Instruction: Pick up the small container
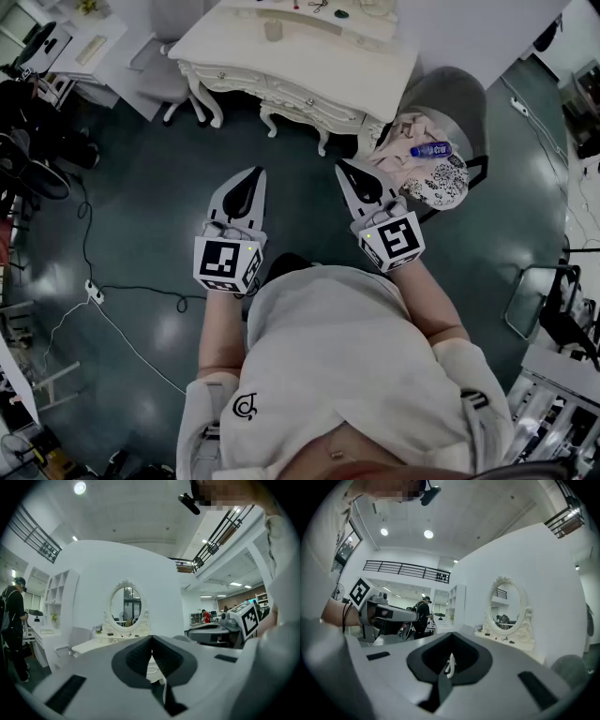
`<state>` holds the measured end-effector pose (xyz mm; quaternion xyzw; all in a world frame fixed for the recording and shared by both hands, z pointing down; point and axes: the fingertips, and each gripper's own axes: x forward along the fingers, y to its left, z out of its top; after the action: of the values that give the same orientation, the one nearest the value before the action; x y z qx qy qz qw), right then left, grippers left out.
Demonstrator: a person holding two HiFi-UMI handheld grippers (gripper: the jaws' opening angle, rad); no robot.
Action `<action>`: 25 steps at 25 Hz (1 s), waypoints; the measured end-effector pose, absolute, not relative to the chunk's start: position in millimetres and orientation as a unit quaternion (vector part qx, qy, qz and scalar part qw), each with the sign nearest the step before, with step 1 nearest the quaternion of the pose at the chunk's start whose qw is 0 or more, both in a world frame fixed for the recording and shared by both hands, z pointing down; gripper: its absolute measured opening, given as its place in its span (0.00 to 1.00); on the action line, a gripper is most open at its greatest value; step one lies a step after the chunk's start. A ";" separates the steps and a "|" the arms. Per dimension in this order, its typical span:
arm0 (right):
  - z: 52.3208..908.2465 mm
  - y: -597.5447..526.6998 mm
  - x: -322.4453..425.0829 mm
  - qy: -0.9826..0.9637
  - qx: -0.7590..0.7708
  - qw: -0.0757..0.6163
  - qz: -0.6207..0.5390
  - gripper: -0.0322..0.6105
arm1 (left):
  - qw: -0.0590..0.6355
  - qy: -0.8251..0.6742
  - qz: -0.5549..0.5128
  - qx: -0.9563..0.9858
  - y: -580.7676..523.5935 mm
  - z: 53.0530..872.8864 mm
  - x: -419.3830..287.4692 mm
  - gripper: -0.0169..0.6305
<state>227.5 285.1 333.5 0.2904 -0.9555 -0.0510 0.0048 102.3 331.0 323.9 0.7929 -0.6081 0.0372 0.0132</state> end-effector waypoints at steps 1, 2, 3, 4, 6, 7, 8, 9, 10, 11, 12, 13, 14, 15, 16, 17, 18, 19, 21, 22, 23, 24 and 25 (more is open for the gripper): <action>334.2 282.4 227.7 -0.955 0.291 0.005 -0.049 0.05 | 0.012 -0.606 0.038 0.794 328.5 324.2 103.6 0.05; 335.1 279.8 227.9 -0.955 0.292 0.005 -0.047 0.05 | 0.012 -0.604 0.040 0.796 326.1 324.5 104.8 0.05; 336.4 277.3 228.2 -0.955 0.293 0.005 -0.044 0.06 | 0.011 -0.603 0.042 0.797 323.9 324.8 105.8 0.05; 338.2 275.2 228.6 -0.955 0.295 0.005 -0.040 0.05 | 0.010 -0.601 0.043 0.798 322.1 325.2 106.3 0.05; 340.7 271.8 228.6 -0.954 0.297 0.006 -0.034 0.05 | 0.011 -0.600 0.045 0.798 319.3 325.3 105.7 0.05; 340.6 270.2 227.7 -0.954 0.296 0.007 -0.034 0.06 | 0.011 -0.601 0.045 0.798 318.0 325.4 104.6 0.05; 340.7 268.4 226.6 -0.955 0.295 0.007 -0.033 0.06 | 0.012 -0.601 0.045 0.798 316.7 325.9 103.5 0.05; 341.4 266.3 225.3 -0.955 0.294 0.007 -0.032 0.06 | 0.014 -0.600 0.046 0.798 315.5 326.9 102.5 0.05; 342.3 263.9 224.1 -0.956 0.293 0.008 -0.030 0.06 | 0.016 -0.600 0.047 0.798 314.3 328.0 101.6 0.05; 343.1 260.9 223.1 -0.956 0.293 0.009 -0.026 0.06 | 0.018 -0.600 0.047 0.798 312.9 329.2 100.6 0.05; 344.1 257.1 222.4 -0.955 0.296 0.011 -0.022 0.06 | 0.020 -0.600 0.047 0.798 311.1 330.3 99.1 0.05; 345.5 252.6 221.7 -0.954 0.300 0.012 -0.016 0.06 | 0.023 -0.601 0.047 0.798 308.8 331.5 97.2 0.05; 347.2 248.1 220.5 -0.953 0.304 0.013 -0.010 0.06 | 0.026 -0.602 0.047 0.797 306.3 332.9 94.6 0.05; 348.5 244.2 218.4 -0.952 0.307 0.013 -0.005 0.06 | 0.029 -0.603 0.047 0.796 303.9 334.8 91.5 0.05; 349.6 240.8 215.5 -0.951 0.308 0.013 -0.003 0.06 | 0.032 -0.604 0.046 0.795 301.6 337.0 88.0 0.05; 351.2 237.7 212.0 -0.951 0.309 0.014 -0.001 0.06 | 0.035 -0.605 0.046 0.794 299.3 339.4 84.0 0.05; 353.2 234.2 207.7 -0.951 0.310 0.015 0.002 0.06 | 0.038 -0.607 0.046 0.793 296.6 342.0 79.4 0.05; 355.3 230.3 202.5 -0.950 0.311 0.016 0.005 0.06 | 0.041 -0.608 0.046 0.792 293.5 344.5 73.9 0.05; 359.6 220.6 189.5 -0.950 0.312 0.018 0.012 0.06 | 0.045 -0.610 0.045 0.790 285.1 348.6 59.8 0.05; 361.8 214.6 181.9 -0.949 0.313 0.018 0.015 0.06 | 0.046 -0.611 0.044 0.789 279.5 350.2 51.3 0.05; 363.8 207.8 173.7 -0.949 0.314 0.018 0.017 0.06 | 0.046 -0.612 0.044 0.788 272.6 351.5 41.9 0.05; 365.4 199.9 164.8 -0.948 0.316 0.018 0.018 0.06 | 0.046 -0.613 0.043 0.788 264.3 352.5 31.6 0.05; 366.6 191.2 155.5 -0.948 0.319 0.017 0.019 0.06 | 0.046 -0.613 0.042 0.788 254.6 353.4 20.6 0.05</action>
<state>155.5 191.2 366.6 0.3186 -0.9476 0.0186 0.0171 20.6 254.6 353.4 0.7877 -0.6130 0.0418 0.0457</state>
